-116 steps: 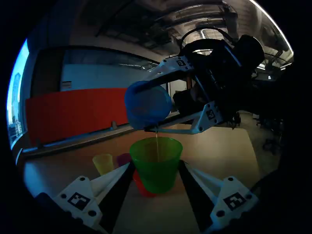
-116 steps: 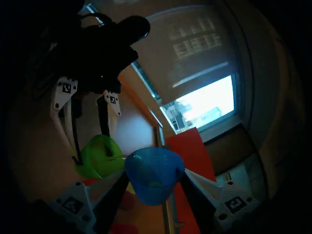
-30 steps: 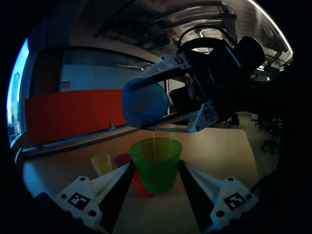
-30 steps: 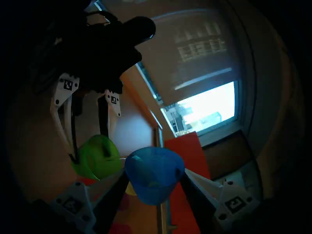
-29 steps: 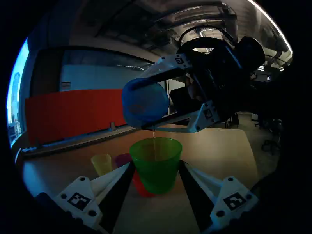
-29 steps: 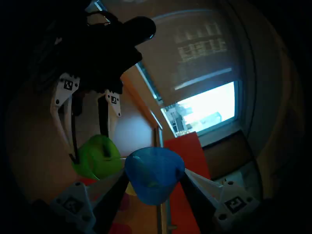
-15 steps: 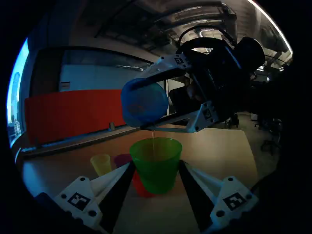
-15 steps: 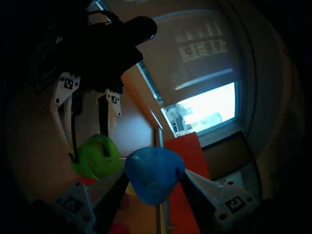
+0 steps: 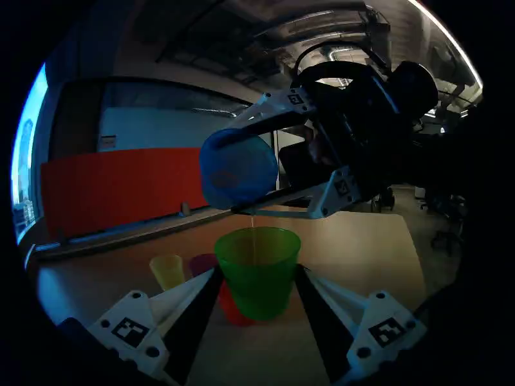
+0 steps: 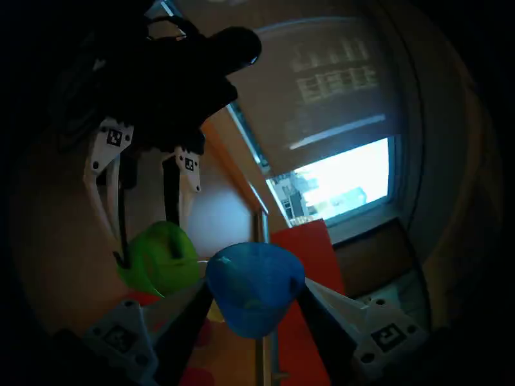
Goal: Pour water
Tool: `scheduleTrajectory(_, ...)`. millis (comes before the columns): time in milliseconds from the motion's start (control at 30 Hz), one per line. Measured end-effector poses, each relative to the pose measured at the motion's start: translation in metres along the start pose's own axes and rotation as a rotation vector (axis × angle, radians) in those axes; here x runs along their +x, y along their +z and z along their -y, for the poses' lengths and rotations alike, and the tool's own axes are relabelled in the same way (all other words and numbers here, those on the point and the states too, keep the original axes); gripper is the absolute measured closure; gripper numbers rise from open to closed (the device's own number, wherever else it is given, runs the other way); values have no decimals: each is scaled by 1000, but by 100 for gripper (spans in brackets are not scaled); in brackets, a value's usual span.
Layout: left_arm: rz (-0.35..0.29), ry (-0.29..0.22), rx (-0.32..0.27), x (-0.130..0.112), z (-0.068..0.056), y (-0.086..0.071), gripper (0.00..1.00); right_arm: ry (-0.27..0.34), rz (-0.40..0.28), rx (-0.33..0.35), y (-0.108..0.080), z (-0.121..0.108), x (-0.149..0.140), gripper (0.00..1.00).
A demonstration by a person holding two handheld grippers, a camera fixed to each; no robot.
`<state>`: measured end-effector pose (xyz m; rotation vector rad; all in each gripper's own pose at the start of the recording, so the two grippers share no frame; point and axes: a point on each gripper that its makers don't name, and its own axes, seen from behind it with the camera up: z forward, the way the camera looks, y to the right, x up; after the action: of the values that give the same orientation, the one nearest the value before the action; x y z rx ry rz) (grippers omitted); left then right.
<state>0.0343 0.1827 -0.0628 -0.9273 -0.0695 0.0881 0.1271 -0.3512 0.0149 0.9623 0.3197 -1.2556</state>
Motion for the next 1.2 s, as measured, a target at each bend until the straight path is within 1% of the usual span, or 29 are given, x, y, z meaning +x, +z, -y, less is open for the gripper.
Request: scheduleTrajectory(1200, -4, 4, -5, 0, -2, 1, 19, -43, 4, -1, -2, 1, 2, 11)
